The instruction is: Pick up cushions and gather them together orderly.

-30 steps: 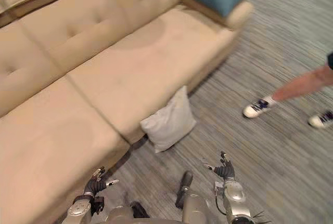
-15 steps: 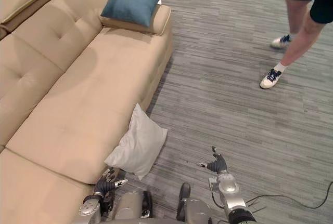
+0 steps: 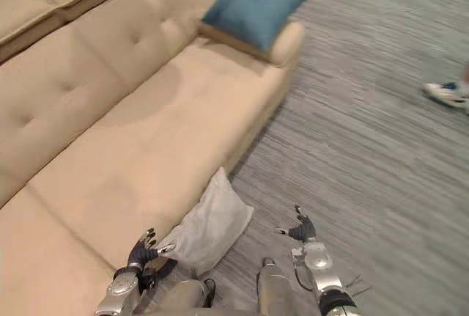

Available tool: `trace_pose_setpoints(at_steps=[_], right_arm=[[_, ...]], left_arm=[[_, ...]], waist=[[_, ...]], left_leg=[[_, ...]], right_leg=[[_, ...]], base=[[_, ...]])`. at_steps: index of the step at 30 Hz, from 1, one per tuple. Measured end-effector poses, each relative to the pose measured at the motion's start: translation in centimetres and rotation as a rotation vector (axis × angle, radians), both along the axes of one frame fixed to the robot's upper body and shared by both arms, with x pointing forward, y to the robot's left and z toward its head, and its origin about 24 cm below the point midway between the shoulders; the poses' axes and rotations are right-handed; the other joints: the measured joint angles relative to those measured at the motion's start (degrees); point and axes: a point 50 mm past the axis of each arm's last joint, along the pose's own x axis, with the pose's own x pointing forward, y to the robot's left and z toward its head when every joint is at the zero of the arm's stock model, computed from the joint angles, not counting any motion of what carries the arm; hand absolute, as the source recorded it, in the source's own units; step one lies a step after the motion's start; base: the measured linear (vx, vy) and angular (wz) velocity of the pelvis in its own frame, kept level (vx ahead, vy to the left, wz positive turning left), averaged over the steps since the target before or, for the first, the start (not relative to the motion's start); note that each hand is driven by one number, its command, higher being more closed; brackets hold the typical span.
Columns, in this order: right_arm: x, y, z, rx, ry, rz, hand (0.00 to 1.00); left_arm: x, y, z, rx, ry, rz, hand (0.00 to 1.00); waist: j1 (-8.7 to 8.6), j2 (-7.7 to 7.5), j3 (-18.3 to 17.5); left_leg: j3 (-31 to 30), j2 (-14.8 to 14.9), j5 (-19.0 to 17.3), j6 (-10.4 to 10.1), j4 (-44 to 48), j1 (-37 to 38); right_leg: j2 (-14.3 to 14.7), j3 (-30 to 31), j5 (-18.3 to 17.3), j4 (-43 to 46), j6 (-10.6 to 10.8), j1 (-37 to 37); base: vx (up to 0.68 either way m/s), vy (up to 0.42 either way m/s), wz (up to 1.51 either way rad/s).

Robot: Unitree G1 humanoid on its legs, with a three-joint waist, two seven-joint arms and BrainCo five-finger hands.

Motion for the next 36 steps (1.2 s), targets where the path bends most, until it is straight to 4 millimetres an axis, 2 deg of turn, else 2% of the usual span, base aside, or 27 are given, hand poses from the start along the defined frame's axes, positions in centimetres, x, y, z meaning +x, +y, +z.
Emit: trace_pose_setpoints(at_steps=[1,2,4,5,6,7,8,9,10,12,14,18,21,23,26,28,29,31,32,34,36], right_arm=[[-0.6,-0.5,-0.2,0.007,0.013,-0.033,0.00],[-0.4,-0.6,0.0,0.013,-0.001,-0.044,0.00],[0.0,-0.2,0.6,0.038,-0.053,-0.069,0.00],[0.0,-0.2,0.7,0.043,-0.060,-0.079,0.00],[-0.2,-0.5,0.7,0.065,-0.070,-0.119,0.00],[-0.7,-0.4,0.4,0.090,-0.066,-0.163,0.00],[-0.9,-0.5,0.3,0.094,-0.065,-0.174,0.00],[-1.5,-0.8,0.1,0.099,-0.056,-0.203,0.00],[-1.9,-1.1,-0.1,0.104,-0.049,-0.227,0.00],[-2.7,-1.0,-0.7,0.116,-0.020,-0.249,0.00],[-3.8,-0.8,-1.6,0.125,0.031,-0.264,0.00],[-4.3,-0.8,-2.2,0.123,0.075,-0.275,0.00],[-2.4,-0.8,-1.5,0.114,0.036,-0.271,0.00],[-0.5,-0.9,-0.6,0.099,-0.001,-0.264,0.00],[3.6,-1.9,2.2,0.053,-0.121,-0.263,0.00],[6.0,-2.8,4.5,0.020,-0.210,-0.269,0.00],[6.7,-2.9,5.2,0.013,-0.235,-0.272,0.00],[9.5,-2.6,7.9,0.006,-0.328,-0.271,0.00],[10.3,-2.4,8.8,0.007,-0.358,-0.271,0.00],[13.3,-1.6,12.3,0.017,-0.470,-0.257,0.00],[15.0,-1.1,15.0,0.026,-0.550,-0.254,0.00]], left_arm=[[-0.1,-1.0,-0.2,-0.039,-0.001,0.030,0.00],[-0.4,-1.2,-0.3,-0.049,0.004,0.041,0.00],[-0.9,-1.7,-0.6,-0.068,0.015,0.054,0.00],[-0.8,-1.9,-0.5,-0.073,0.007,0.055,0.00],[-0.7,-2.1,-0.5,-0.088,0.001,0.063,0.00],[-0.5,-2.4,-0.4,-0.098,-0.007,0.062,0.00],[-0.4,-2.5,-0.4,-0.100,-0.008,0.059,0.00],[-0.5,-2.5,-0.4,-0.098,-0.004,0.054,0.00],[-0.8,-2.2,-0.5,-0.088,0.005,0.057,0.00],[-1.3,-1.7,-0.7,-0.074,0.019,0.057,0.00],[-1.6,-0.9,-0.7,-0.049,0.027,0.053,0.00],[-2.0,0.8,-0.5,0.010,0.042,0.037,0.00],[-1.6,2.2,-0.1,0.053,0.032,0.034,0.00],[-0.1,2.8,0.7,0.077,-0.008,0.025,0.00],[3.8,3.4,3.0,0.112,-0.119,0.020,0.00],[7.0,3.1,5.2,0.102,-0.232,0.030,0.00],[8.1,2.9,6.1,0.099,-0.274,0.034,0.00],[11.3,2.3,8.8,0.078,-0.392,0.051,0.00],[12.3,2.0,9.7,0.066,-0.428,0.054,0.00],[15.6,0.7,13.2,0.039,-0.550,0.048,0.00],[17.4,-0.4,15.7,0.008,-0.632,0.038,0.00]], waist=[[0.75,1.78,-0.38],[0.97,2.15,-0.62],[0.95,2.84,-1.05],[0.88,2.87,-1.08],[1.05,2.52,-1.04],[0.91,1.88,-1.18],[0.51,1.73,-1.15],[0.37,1.60,-1.07],[1.12,1.03,-1.00],[1.15,0.44,-1.43],[1.76,0.22,-1.56],[1.83,-0.01,-1.44],[1.87,-0.66,-0.82],[1.97,-0.98,1.56],[2.05,-0.97,6.01],[1.91,-0.69,8.31],[1.96,-0.83,8.86],[1.95,-0.82,10.97],[1.91,-0.69,11.41],[1.90,-0.78,13.41],[1.86,-0.71,14.12]], left_leg=[[-2.21,1.71,-0.23,-2.37,1.11,-1.04],[-2.51,2.37,0.23,-3.16,0.95,-1.36],[-2.09,5.14,2.81,-7.04,-2.41,-1.65],[-1.68,5.73,3.13,-7.55,-2.90,-1.82],[1.02,6.80,4.19,-7.42,-3.63,-2.58],[8.41,8.44,5.55,-6.56,-4.53,-3.68],[12.85,9.17,5.67,-6.34,-4.35,-4.07],[20.64,10.93,6.13,-4.18,-4.01,-4.75],[27.15,12.47,7.06,-3.62,-3.25,-5.62],[30.07,11.76,7.72,-2.58,-2.90,-6.52],[28.66,10.23,8.41,-1.61,-3.03,-7.53],[26.65,8.41,8.97,-0.92,-2.84,-9.49],[26.89,8.44,8.83,-0.79,0.32,-14.28],[27.73,9.15,8.21,0.06,3.26,-17.29],[29.09,11.29,4.81,1.65,10.31,-24.40],[33.66,14.37,4.03,2.06,14.26,-29.80],[33.98,14.70,4.02,2.10,15.30,-31.96],[33.30,15.66,3.96,2.38,19.36,-39.50],[32.99,15.89,3.96,2.61,20.60,-42.11],[32.04,16.31,4.43,3.45,24.19,-50.15],[31.25,16.45,4.44,3.47,26.65,-55.80]], right_leg=[[0.72,-3.85,0.15,1.98,-0.70,0.26],[0.78,-5.49,0.11,2.34,-0.71,0.30],[0.67,-11.59,-0.11,2.65,-1.12,1.32],[0.65,-12.87,-0.23,2.50,-1.32,1.75],[0.23,-15.49,-0.61,2.16,-1.98,2.86],[-0.91,-18.97,-1.04,1.29,-2.74,4.25],[-1.45,-20.72,-1.33,0.71,-3.25,5.08],[-1.92,-22.64,-1.73,-0.01,-3.89,6.39],[-2.65,-23.97,-2.02,-1.05,-3.97,7.42],[-3.93,-25.55,-2.53,-3.46,-3.65,8.88],[-4.89,-27.35,-2.22,-5.09,-3.00,9.70],[-5.94,-28.94,-2.11,-5.34,-2.39,9.77],[-6.40,-28.76,-2.59,-1.69,-2.24,5.20],[-6.42,-28.36,-3.18,1.49,-2.52,2.14],[-7.20,-27.56,-5.47,9.33,-2.74,-5.27],[-8.06,-26.93,-7.15,13.82,-2.62,-11.63],[-8.32,-26.58,-7.27,15.14,-2.64,-14.05],[-8.34,-26.04,-6.98,18.76,-2.91,-21.45],[-8.33,-26.01,-7.00,19.91,-2.96,-23.83],[-8.30,-25.25,-7.33,24.01,-3.49,-31.75],[-8.37,-24.74,-8.03,27.11,-3.93,-37.26]], base=[[0.25,-0.338,1.44],[0.17,-0.304,1.12],[0.10,-0.276,1.14],[0.06,-0.233,1.16],[0.04,-0.204,1.25],[0.03,-0.157,1.33],[0.02,-0.109,1.31],[-0.01,-0.025,0.83],[-0.01,-0.016,0.68],[-0.02,0.054,0.51],[-0.03,0.105,0.54],[-0.07,0.081,0.40],[-0.09,0.046,0.08],[-0.15,0.035,-0.01],[-0.20,0.002,0.01],[-0.17,0.021,0.20],[-0.12,0.032,0.09],[-0.09,0.040,-0.05],[-0.08,0.047,-0.02],[-0.06,0.038,0.03],[-0.04,0.004,0.10]])
